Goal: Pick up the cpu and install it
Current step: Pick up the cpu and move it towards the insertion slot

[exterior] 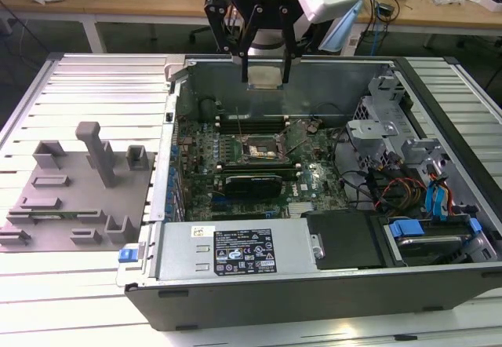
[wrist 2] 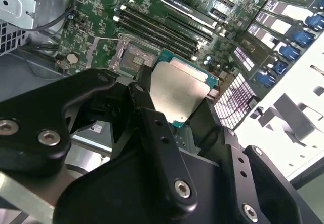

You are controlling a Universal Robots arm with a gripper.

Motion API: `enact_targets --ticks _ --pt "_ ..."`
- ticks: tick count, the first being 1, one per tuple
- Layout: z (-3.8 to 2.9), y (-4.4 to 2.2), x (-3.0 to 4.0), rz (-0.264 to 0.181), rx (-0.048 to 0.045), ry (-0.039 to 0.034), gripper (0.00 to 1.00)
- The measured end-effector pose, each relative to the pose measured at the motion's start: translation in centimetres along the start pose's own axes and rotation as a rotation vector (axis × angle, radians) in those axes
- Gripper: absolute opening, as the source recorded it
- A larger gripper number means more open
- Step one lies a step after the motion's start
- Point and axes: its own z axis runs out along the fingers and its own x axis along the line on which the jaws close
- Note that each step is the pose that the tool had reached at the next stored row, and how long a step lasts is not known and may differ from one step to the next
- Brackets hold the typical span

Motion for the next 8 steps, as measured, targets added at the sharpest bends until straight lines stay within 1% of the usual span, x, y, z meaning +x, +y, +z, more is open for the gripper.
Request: enact_targets --ticks 1,3,4,6,8 --pt "0.19 -0.01 0.0 0.0 -0.0001 -0.0001 0.55" --pt "0.79 -0.04 0.0 0.0 0.0 0.0 0.55" --pt "0.95 -0.05 -0.01 0.0 0.0 0.0 0.55" --pt "1.7 -0.08 -0.02 0.0 -0.0002 -0.0001 0.55" --pt "2.13 -0.1 -0.02 0.0 -0.0001 0.0 0.55"
